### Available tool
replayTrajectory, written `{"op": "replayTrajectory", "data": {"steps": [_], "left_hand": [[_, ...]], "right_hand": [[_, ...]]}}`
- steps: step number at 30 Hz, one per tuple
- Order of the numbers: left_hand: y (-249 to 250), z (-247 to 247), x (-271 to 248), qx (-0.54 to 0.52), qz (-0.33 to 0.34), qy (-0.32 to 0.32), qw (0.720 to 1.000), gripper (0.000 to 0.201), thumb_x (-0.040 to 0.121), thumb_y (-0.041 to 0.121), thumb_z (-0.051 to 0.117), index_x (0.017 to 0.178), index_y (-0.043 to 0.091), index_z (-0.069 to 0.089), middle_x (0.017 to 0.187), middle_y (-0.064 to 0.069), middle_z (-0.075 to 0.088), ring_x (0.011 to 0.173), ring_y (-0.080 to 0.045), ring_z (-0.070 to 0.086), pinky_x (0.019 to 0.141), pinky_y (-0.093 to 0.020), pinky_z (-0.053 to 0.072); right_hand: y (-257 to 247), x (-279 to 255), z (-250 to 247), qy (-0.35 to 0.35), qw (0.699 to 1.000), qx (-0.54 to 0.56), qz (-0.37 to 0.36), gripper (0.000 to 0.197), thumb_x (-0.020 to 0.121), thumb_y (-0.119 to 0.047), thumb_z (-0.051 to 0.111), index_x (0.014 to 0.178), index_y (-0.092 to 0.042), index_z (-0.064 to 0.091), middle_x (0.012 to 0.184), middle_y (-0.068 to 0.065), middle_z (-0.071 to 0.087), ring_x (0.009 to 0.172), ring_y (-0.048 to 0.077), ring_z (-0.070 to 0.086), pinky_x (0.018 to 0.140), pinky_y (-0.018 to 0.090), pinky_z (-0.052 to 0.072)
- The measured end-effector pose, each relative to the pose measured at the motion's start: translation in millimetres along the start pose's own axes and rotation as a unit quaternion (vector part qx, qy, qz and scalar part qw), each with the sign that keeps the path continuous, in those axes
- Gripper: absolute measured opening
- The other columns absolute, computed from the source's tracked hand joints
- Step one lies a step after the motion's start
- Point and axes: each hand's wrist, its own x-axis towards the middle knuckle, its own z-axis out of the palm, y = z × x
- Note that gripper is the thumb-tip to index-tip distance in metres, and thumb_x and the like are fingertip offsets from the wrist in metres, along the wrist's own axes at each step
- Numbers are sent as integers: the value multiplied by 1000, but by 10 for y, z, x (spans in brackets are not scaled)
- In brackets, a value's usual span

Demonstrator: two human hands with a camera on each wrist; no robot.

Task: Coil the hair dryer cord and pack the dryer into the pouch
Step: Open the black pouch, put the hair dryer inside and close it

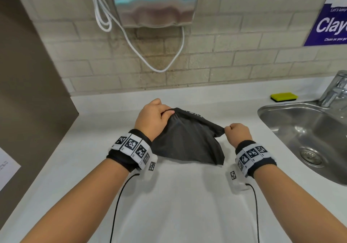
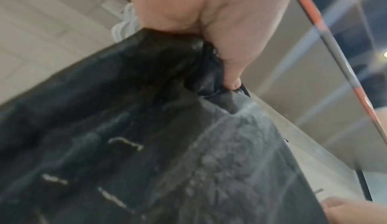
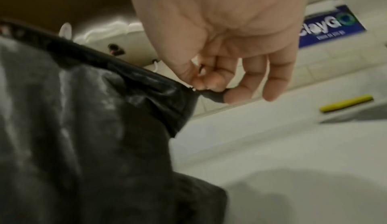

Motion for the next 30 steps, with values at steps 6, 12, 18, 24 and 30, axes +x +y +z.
{"op": "replayTrajectory", "data": {"steps": [6,12,18,24,30], "left_hand": [[-121,-96,-47,-53,4,-76,996,20,91,14,53,109,21,56,93,3,44,85,-12,44,77,-13,33],[-302,-127,-56,-88,0,-95,992,40,84,-7,49,68,26,63,92,11,35,83,0,44,77,3,30],[-465,-176,-133,-103,-65,-204,971,32,83,9,63,77,40,65,111,-4,60,95,-10,56,82,-8,41],[-483,-179,-136,-106,-81,-17,991,19,85,8,61,99,19,70,101,-6,62,95,-15,56,89,-19,39],[-631,-429,-50,-104,-104,5,989,29,86,3,59,106,20,69,105,-3,66,100,-8,57,81,5,35]], "right_hand": [[-57,-36,12,-30,999,6,-27,14,85,-5,46,95,2,52,99,17,52,86,29,48,71,29,35],[-94,-110,80,-264,955,68,-114,31,78,4,52,100,-18,57,109,1,55,92,25,56,74,29,48],[-138,-62,100,-133,981,67,-124,23,88,-2,43,93,-5,65,93,19,68,89,33,65,89,42,52],[-321,-91,-20,-15,975,139,-174,23,91,1,36,92,-10,57,85,10,57,80,23,51,73,25,37],[-668,47,-414,91,950,174,-243,21,89,-8,50,101,-5,67,93,6,63,85,18,55,87,32,46]]}}
